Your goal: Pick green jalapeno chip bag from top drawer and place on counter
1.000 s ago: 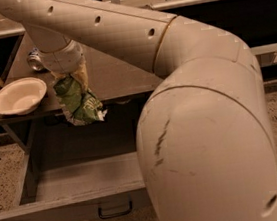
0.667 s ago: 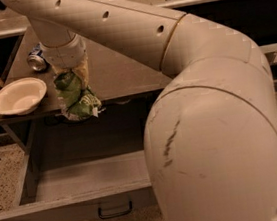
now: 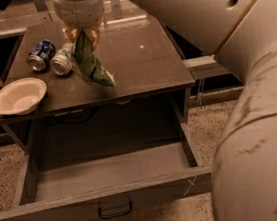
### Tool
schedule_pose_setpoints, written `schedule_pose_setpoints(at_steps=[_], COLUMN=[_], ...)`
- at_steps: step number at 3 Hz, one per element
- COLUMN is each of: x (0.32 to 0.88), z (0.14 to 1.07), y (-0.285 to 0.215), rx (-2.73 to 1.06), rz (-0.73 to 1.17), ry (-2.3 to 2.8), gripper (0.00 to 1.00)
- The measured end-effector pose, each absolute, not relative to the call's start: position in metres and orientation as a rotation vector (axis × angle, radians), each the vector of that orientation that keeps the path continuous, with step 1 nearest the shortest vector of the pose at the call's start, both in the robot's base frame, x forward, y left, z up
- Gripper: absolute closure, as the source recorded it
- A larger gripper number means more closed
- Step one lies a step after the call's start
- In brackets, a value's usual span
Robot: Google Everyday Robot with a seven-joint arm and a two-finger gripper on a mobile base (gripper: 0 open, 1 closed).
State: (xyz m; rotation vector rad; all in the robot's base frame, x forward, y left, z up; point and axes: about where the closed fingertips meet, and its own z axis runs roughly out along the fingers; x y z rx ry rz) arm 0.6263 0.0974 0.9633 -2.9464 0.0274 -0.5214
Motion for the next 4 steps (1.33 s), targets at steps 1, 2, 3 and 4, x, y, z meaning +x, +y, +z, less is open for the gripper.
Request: schedule_pose_setpoints(at_steps=[1,2,3,4], x=[0.649,0.687,0.708,0.714], z=[0.979,0.947,0.93,0.929], y=[0.054,0.005,-0.001,0.003], rx=[-3.004,-3.04,-3.032,-3.012], rz=[-0.567,-0.487,-0.48,-0.505], ry=[0.172,0.385,0.43,0.424], gripper=[0.84,0.61,0.37,0.14])
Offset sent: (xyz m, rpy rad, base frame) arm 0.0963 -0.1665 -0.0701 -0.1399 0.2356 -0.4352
